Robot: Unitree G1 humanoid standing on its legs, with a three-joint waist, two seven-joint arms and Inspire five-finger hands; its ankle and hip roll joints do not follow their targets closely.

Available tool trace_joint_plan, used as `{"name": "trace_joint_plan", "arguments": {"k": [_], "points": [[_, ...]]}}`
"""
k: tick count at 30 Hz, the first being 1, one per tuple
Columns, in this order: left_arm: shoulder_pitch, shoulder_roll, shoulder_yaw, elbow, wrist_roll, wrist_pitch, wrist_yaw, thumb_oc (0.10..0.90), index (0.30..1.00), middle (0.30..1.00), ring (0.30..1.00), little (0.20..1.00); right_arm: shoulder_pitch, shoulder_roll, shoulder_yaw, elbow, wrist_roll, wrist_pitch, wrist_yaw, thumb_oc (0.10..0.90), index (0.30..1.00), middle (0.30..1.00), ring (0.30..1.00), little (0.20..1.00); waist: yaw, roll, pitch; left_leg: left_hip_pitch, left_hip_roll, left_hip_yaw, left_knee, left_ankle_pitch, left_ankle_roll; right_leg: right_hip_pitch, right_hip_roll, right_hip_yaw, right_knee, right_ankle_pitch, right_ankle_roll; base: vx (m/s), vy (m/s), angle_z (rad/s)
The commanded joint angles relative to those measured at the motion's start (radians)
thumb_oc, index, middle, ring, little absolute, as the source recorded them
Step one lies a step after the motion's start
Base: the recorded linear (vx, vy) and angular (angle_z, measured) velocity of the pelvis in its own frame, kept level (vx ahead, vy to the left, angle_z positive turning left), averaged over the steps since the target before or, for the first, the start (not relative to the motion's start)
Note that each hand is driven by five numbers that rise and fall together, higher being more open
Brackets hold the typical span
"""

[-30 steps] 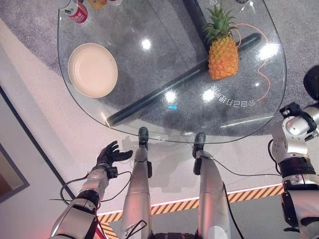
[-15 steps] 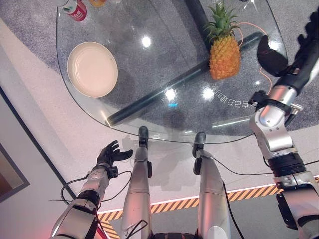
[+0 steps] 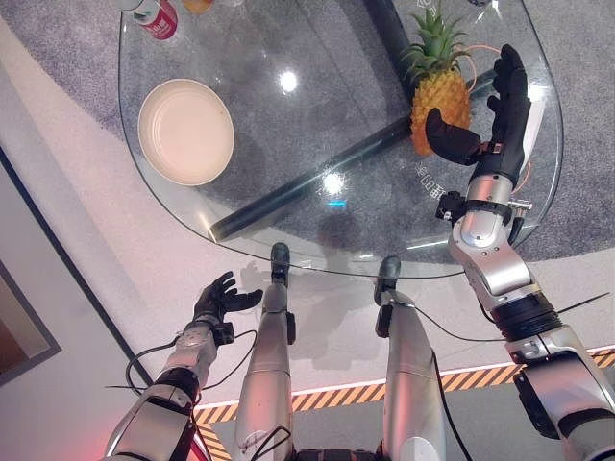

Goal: Pick up the fruit to the plate

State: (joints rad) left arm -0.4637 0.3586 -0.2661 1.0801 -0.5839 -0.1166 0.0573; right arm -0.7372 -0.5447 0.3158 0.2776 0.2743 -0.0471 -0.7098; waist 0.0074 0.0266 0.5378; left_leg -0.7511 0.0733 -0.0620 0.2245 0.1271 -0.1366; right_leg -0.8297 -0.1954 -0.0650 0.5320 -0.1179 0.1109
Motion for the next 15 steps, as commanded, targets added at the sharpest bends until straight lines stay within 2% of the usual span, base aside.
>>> {"name": "trace_joint_plan", "arguments": {"k": [1, 15], "points": [[0.049, 0.006, -0.013, 0.019, 0.026, -0.025, 0.035, 0.8, 0.9, 0.9, 0.9, 0.9, -0.082, -0.038, -0.016, -0.119, -0.037, -0.034, -0.008, 0.8, 0.9, 0.9, 0.9, 0.9, -0.003, 0.003, -0.018, -0.002, -0.06, 0.066, 0.093, -0.081, 0.056, 0.084, 0.051, -0.066, -0.217, 0.137, -0.026, 0.0, 0.0, 0.0], [0.042, 0.0, -0.03, 0.018, 0.016, -0.013, 0.035, 0.8, 0.9, 0.9, 0.9, 0.9, -0.117, -0.031, 0.009, 0.001, 0.003, 0.008, -0.037, 0.8, 0.9, 0.9, 0.9, 0.9, 0.007, 0.017, -0.018, -0.004, -0.064, 0.067, 0.094, -0.079, 0.06, 0.073, 0.045, -0.07, -0.206, 0.143, -0.025, 0.0, 0.0, 0.0]]}}
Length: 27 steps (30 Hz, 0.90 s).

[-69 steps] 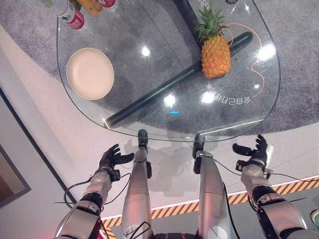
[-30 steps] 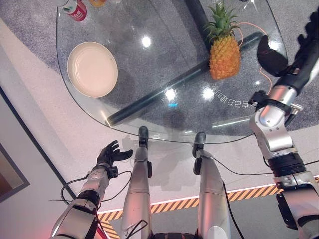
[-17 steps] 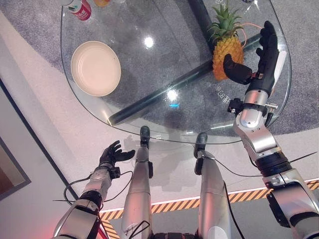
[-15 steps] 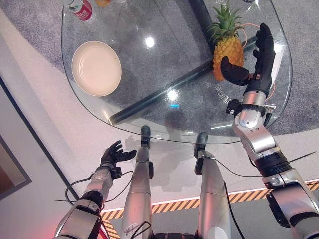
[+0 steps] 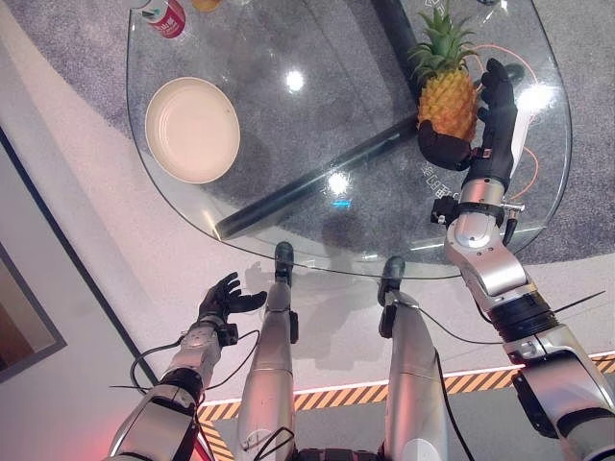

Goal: Pick up the fruit to the plate

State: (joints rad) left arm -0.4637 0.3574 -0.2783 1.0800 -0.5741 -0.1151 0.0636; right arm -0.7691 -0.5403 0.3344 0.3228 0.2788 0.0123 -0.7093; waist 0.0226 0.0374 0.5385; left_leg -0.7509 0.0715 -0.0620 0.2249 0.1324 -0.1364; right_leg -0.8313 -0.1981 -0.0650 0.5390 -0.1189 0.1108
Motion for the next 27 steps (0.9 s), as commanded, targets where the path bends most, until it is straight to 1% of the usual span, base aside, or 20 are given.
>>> {"name": "trace_joint_plan", "arguments": {"k": [1, 5, 8, 19, 27], "points": [[0.042, 0.002, -0.019, 0.016, 0.006, -0.014, 0.029, 0.8, 0.9, 0.9, 0.9, 0.9, -0.087, -0.036, -0.009, -0.04, -0.001, -0.05, -0.041, 0.8, 0.9, 0.9, 0.9, 0.9, -0.008, 0.006, -0.018, -0.005, -0.062, 0.066, 0.094, -0.083, 0.06, 0.074, 0.047, -0.07, -0.213, 0.144, -0.025, 0.0, 0.0, 0.0], [0.036, 0.004, -0.023, 0.018, 0.003, -0.009, 0.027, 0.8, 0.9, 0.9, 0.9, 0.9, -0.101, -0.034, -0.006, -0.012, 0.004, -0.036, -0.056, 0.8, 0.9, 0.9, 0.9, 0.9, -0.005, 0.009, -0.018, -0.009, -0.063, 0.066, 0.095, -0.083, 0.061, 0.068, 0.049, -0.069, -0.209, 0.146, -0.025, 0.0, 0.0, 0.0], [0.033, 0.003, -0.026, 0.017, 0.001, -0.005, 0.028, 0.8, 0.9, 0.9, 0.9, 0.9, -0.118, -0.035, -0.002, 0.011, 0.005, -0.014, -0.068, 0.8, 0.9, 0.9, 0.9, 0.9, -0.003, 0.012, -0.018, -0.009, -0.065, 0.064, 0.094, -0.081, 0.062, 0.065, 0.049, -0.068, -0.208, 0.148, -0.025, 0.0, 0.0, 0.0], [0.021, 0.005, -0.041, 0.024, -0.002, 0.002, 0.02, 0.8, 0.9, 0.9, 0.9, 0.9, -0.176, -0.033, 0.013, 0.128, 0.053, 0.017, -0.097, 0.8, 0.9, 0.9, 0.9, 0.9, 0.01, 0.019, -0.018, -0.01, -0.067, 0.06, 0.09, -0.078, 0.062, 0.061, 0.048, -0.075, -0.204, 0.15, -0.025, 0.0, 0.0, 0.0], [0.014, 0.004, -0.051, 0.023, -0.003, 0.006, 0.019, 0.8, 0.9, 0.9, 0.9, 0.9, -0.201, -0.031, 0.028, 0.175, 0.09, 0.018, -0.088, 0.8, 0.9, 0.9, 0.9, 0.9, 0.016, 0.022, -0.018, -0.015, -0.069, 0.058, 0.09, -0.075, 0.063, 0.055, 0.048, -0.078, -0.201, 0.153, -0.026, 0.0, 0.0, 0.0]]}}
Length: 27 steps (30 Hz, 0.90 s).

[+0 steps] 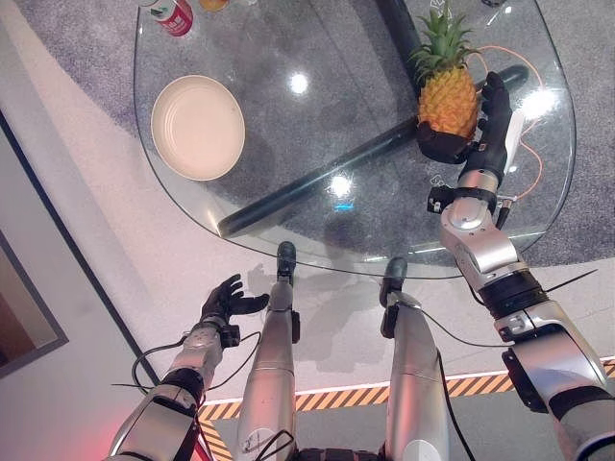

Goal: Pick up the fruit to the plate

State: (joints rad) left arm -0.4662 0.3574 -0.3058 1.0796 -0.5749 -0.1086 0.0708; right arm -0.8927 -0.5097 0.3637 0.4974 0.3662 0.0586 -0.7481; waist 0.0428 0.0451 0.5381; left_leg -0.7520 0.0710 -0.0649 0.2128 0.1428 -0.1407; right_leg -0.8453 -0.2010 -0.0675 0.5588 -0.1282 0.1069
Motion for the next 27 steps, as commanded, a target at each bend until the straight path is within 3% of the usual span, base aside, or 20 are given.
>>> {"name": "trace_joint_plan", "arguments": {"k": [1, 9, 10, 21, 27], "points": [[0.018, 0.004, -0.026, 0.024, -0.003, -0.003, 0.011, 0.8, 0.9, 0.9, 0.9, 0.9, -0.083, -0.061, 0.003, 0.001, 0.007, -0.02, -0.047, 0.8, 0.9, 0.9, 0.9, 0.9, -0.003, 0.015, -0.018, -0.013, -0.07, 0.059, 0.101, -0.085, 0.068, 0.069, 0.051, -0.075, -0.222, 0.163, -0.022, 0.0, 0.0, 0.0], [0.015, 0.001, -0.028, 0.017, -0.005, 0.001, 0.011, 0.8, 0.9, 0.9, 0.9, 0.9, -0.098, -0.054, 0.016, 0.017, 0.035, 0.034, -0.02, 0.8, 0.9, 0.9, 0.9, 0.9, -0.001, 0.02, -0.018, -0.016, -0.071, 0.06, 0.099, -0.082, 0.068, 0.063, 0.049, -0.075, -0.221, 0.164, -0.022, 0.0, 0.0, 0.0], [0.017, 0.001, -0.028, 0.017, -0.005, -0.001, 0.011, 0.8, 0.9, 0.9, 0.9, 0.9, -0.1, -0.054, 0.021, 0.023, 0.035, 0.041, -0.012, 0.1, 0.3, 0.3, 0.3, 0.2, 0.001, 0.02, -0.018, -0.016, -0.071, 0.06, 0.097, -0.081, 0.068, 0.064, 0.049, -0.075, -0.221, 0.164, -0.021, 0.0, 0.0, 0.0], [0.023, 0.002, -0.017, 0.008, -0.053, -0.006, 0.013, 0.8, 0.9, 0.9, 0.9, 0.9, -0.1, -0.056, 0.035, 0.035, 0.055, 0.051, 0.006, 0.1, 0.3, 0.3, 0.3, 0.2, 0.003, 0.019, -0.018, -0.012, -0.071, 0.06, 0.086, -0.075, 0.069, 0.066, 0.052, -0.076, -0.226, 0.169, -0.019, 0.0, 0.0, 0.0], [0.025, 0.004, 0.046, -0.006, -0.214, -0.043, 0.045, 0.8, 0.9, 0.9, 0.9, 0.9, -0.094, -0.057, 0.03, 0.041, 0.053, 0.042, 0.014, 0.1, 0.3, 0.3, 0.3, 0.2, 0.005, 0.019, -0.018, -0.01, -0.071, 0.057, 0.082, -0.071, 0.067, 0.066, 0.054, -0.075, -0.224, 0.166, -0.019, 0.0, 0.0, 0.0]]}}
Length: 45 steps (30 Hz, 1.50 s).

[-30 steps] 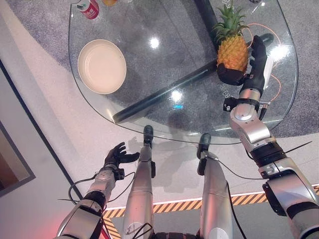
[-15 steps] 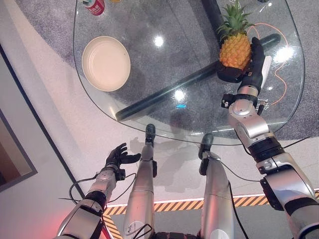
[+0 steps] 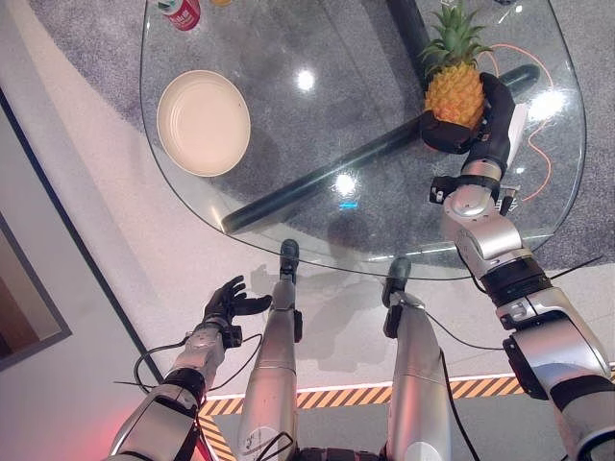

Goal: Pick up the fruit to the plate

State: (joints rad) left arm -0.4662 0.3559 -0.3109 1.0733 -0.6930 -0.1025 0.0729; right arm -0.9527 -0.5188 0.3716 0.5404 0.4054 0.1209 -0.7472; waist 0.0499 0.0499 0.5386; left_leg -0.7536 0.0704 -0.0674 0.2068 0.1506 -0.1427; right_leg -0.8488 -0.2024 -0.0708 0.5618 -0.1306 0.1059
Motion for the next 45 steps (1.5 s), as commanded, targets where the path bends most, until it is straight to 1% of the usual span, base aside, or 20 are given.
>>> {"name": "trace_joint_plan", "arguments": {"k": [1, 4, 6, 7, 11, 12, 14, 15, 20, 24, 28, 31, 32, 35, 38, 40, 43, 45], "points": [[0.016, 0.01, 0.087, -0.009, -0.153, -0.064, 0.054, 0.8, 0.9, 0.9, 0.9, 0.9, -0.032, -0.048, 0.022, 0.003, 0.014, -0.027, 0.014, 0.1, 0.3, 0.3, 0.3, 0.2, -0.002, 0.012, -0.019, -0.007, -0.071, 0.055, 0.086, -0.078, 0.068, 0.069, 0.054, -0.07, -0.227, 0.167, -0.018, 0.0, 0.0, 0.0], [0.003, 0.015, 0.133, -0.032, -0.227, -0.097, 0.073, 0.8, 0.9, 0.9, 0.9, 0.9, -0.025, -0.047, 0.017, 0.005, 0.009, -0.037, 0.011, 0.1, 0.3, 0.3, 0.3, 0.2, -0.001, 0.011, -0.019, -0.007, -0.071, 0.049, 0.086, -0.077, 0.067, 0.068, 0.055, -0.068, -0.222, 0.164, -0.018, 0.0, 0.0, 0.0], [-0.014, 0.023, 0.187, -0.063, -0.316, -0.14, 0.11, 0.8, 0.9, 0.9, 0.9, 0.9, -0.016, -0.044, 0.005, 0.007, -0.003, -0.046, 0.008, 0.1, 0.3, 0.3, 0.3, 0.2, 0.001, 0.01, -0.019, -0.008, -0.071, 0.044, 0.084, -0.077, 0.066, 0.065, 0.055, -0.068, -0.218, 0.16, -0.017, -0.02, -0.038, 0.02], [-0.026, 0.026, 0.208, -0.08, -0.347, -0.152, 0.135, 0.8, 0.9, 0.9, 0.9, 0.9, -0.013, -0.039, 0.002, 0.005, -0.01, -0.047, 0.003, 0.1, 0.3, 0.3, 0.3, 0.2, 0.002, 0.009, -0.019, -0.009, -0.071, 0.042, 0.083, -0.076, 0.066, 0.065, 0.055, -0.068, -0.219, 0.158, -0.017, -0.02, -0.036, 0.03], [-0.07, 0.043, 0.261, -0.112, -0.402, -0.205, 0.201, 0.8, 0.9, 0.9, 0.9, 0.9, -0.015, -0.034, -0.002, 0.01, -0.019, -0.065, 0.0, 0.1, 0.3, 0.3, 0.3, 0.2, 0.002, 0.001, -0.019, -0.009, -0.07, 0.037, 0.077, -0.075, 0.064, 0.065, 0.055, -0.069, -0.222, 0.157, -0.016, -0.02, -0.039, 0.02], [-0.095, 0.055, 0.283, -0.129, -0.419, -0.246, 0.238, 0.8, 0.9, 0.9, 0.9, 0.9, -0.014, -0.032, -0.001, 0.001, -0.035, -0.068, -0.009, 0.1, 0.3, 0.3, 0.3, 0.2, 0.0, -0.003, -0.019, -0.007, -0.069, 0.035, 0.073, -0.074, 0.062, 0.068, 0.057, -0.07, -0.224, 0.156, -0.015, -0.02, -0.044, 0.03], [-0.128, 0.067, 0.298, -0.142, -0.431, -0.279, 0.272, 0.8, 0.9, 0.9, 0.9, 0.9, -0.016, -0.031, 0.001, -0.009, -0.053, -0.069, -0.015, 0.1, 0.3, 0.3, 0.3, 0.2, -0.003, -0.006, -0.019, -0.007, -0.068, 0.033, 0.069, -0.072, 0.061, 0.067, 0.059, -0.068, -0.223, 0.154, -0.015, -0.02, -0.018, 0.05], [-0.144, 0.071, 0.306, -0.154, -0.44, -0.311, 0.29, 0.8, 0.9, 0.9, 0.9, 0.9, -0.015, -0.033, 0.002, -0.016, -0.068, -0.068, -0.02, 0.1, 0.3, 0.3, 0.3, 0.2, -0.005, -0.007, -0.019, -0.005, -0.068, 0.032, 0.065, -0.07, 0.06, 0.068, 0.061, -0.067, -0.223, 0.154, -0.015, -0.01, -0.004, 0.04], [-0.203, 0.096, 0.32, -0.213, -0.479, -0.388, 0.299, 0.8, 0.9, 0.9, 0.9, 0.9, 0.001, -0.046, -0.004, -0.069, -0.11, -0.068, -0.026, 0.1, 0.3, 0.3, 0.3, 0.2, -0.015, -0.012, -0.019, -0.005, -0.063, 0.034, 0.053, -0.065, 0.055, 0.069, 0.063, -0.066, -0.227, 0.151, -0.013, 0.0, 0.0, 0.0], [-0.244, 0.128, 0.327, -0.241, -0.491, -0.422, 0.316, 0.8, 0.9, 0.9, 0.9, 0.9, 0.018, -0.05, -0.015, -0.103, -0.145, -0.08, -0.023, 0.1, 0.3, 0.3, 0.3, 0.2, -0.022, -0.017, -0.019, -0.008, -0.059, 0.035, 0.055, -0.068, 0.051, 0.068, 0.063, -0.064, -0.228, 0.148, -0.01, -0.01, -0.009, 0.02], [-0.275, 0.141, 0.331, -0.268, -0.469, -0.456, 0.345, 0.8, 0.9, 0.9, 0.9, 0.9, 0.028, -0.047, -0.023, -0.128, -0.182, -0.092, -0.024, 0.1, 0.3, 0.3, 0.3, 0.2, -0.028, -0.021, -0.019, -0.015, -0.055, 0.035, 0.056, -0.071, 0.048, 0.063, 0.063, -0.06, -0.228, 0.145, -0.008, 0.0, 0.0, 0.0], [-0.293, 0.151, 0.336, -0.298, -0.442, -0.486, 0.387, 0.8, 0.9, 0.9, 0.9, 0.9, 0.044, -0.049, -0.034, -0.162, -0.211, -0.094, -0.027, 0.1, 0.3, 0.3, 0.3, 0.2, -0.033, -0.024, -0.019, -0.014, -0.053, 0.037, 0.052, -0.072, 0.047, 0.067, 0.064, -0.057, -0.235, 0.143, -0.008, 0.0, 0.0, 0.0], [-0.3, 0.153, 0.341, -0.312, -0.426, -0.499, 0.405, 0.8, 0.9, 0.9, 0.9, 0.9, 0.046, -0.05, -0.041, -0.173, -0.221, -0.094, -0.024, 0.1, 0.3, 0.3, 0.3, 0.2, -0.035, -0.025, -0.019, -0.02, -0.054, 0.036, 0.048, -0.064, 0.047, 0.063, 0.064, -0.058, -0.242, 0.153, -0.007, 0.0, 0.0, 0.0], [-0.308, 0.159, 0.341, -0.341, -0.351, -0.54, 0.443, 0.8, 0.9, 0.9, 0.9, 0.9, 0.06, -0.049, -0.046, -0.199, -0.253, -0.118, -0.01, 0.1, 0.3, 0.3, 0.3, 0.2, -0.038, -0.027, -0.019, -0.018, -0.052, 0.038, 0.046, -0.065, 0.046, 0.066, 0.065, -0.055, -0.246, 0.153, -0.006, 0.0, 0.0, 0.0], [-0.308, 0.157, 0.344, -0.379, -0.283, -0.564, 0.474, 0.8, 0.9, 0.9, 0.9, 0.9, 0.077, -0.042, -0.053, -0.228, -0.298, -0.134, -0.003, 0.1, 0.3, 0.3, 0.3, 0.2, -0.039, -0.029, -0.019, -0.012, -0.051, 0.038, 0.047, -0.075, 0.045, 0.072, 0.065, -0.054, -0.247, 0.145, -0.003, 0.0, 0.0, 0.0], [-0.306, 0.153, 0.348, -0.414, -0.233, -0.587, 0.495, 0.8, 0.9, 0.9, 0.9, 0.9, 0.09, -0.039, -0.059, -0.26, -0.341, -0.135, -0.006, 0.1, 0.3, 0.3, 0.3, 0.2, -0.04, -0.03, -0.019, -0.012, -0.05, 0.037, 0.047, -0.077, 0.044, 0.073, 0.064, -0.052, -0.249, 0.145, -0.001, 0.0, 0.0, 0.0], [-0.305, 0.143, 0.357, -0.476, -0.134, -0.607, 0.526, 0.8, 0.9, 0.9, 0.9, 0.9, 0.099, -0.034, -0.069, -0.3, -0.395, -0.138, -0.001, 0.1, 0.3, 0.3, 0.3, 0.2, -0.039, -0.03, -0.019, -0.014, -0.053, 0.036, 0.037, -0.07, 0.046, 0.072, 0.065, -0.052, -0.258, 0.153, -0.001, 0.0, 0.0, 0.0], [-0.301, 0.136, 0.359, -0.508, -0.082, -0.611, 0.534, 0.8, 0.9, 0.9, 0.9, 0.9, 0.104, -0.03, -0.073, -0.319, -0.427, -0.142, 0.008, 0.1, 0.3, 0.3, 0.3, 0.2, -0.038, -0.03, -0.019, -0.008, -0.052, 0.037, 0.038, -0.08, 0.045, 0.078, 0.065, -0.052, -0.256, 0.144, 0.001, 0.0, 0.0, 0.0]]}}
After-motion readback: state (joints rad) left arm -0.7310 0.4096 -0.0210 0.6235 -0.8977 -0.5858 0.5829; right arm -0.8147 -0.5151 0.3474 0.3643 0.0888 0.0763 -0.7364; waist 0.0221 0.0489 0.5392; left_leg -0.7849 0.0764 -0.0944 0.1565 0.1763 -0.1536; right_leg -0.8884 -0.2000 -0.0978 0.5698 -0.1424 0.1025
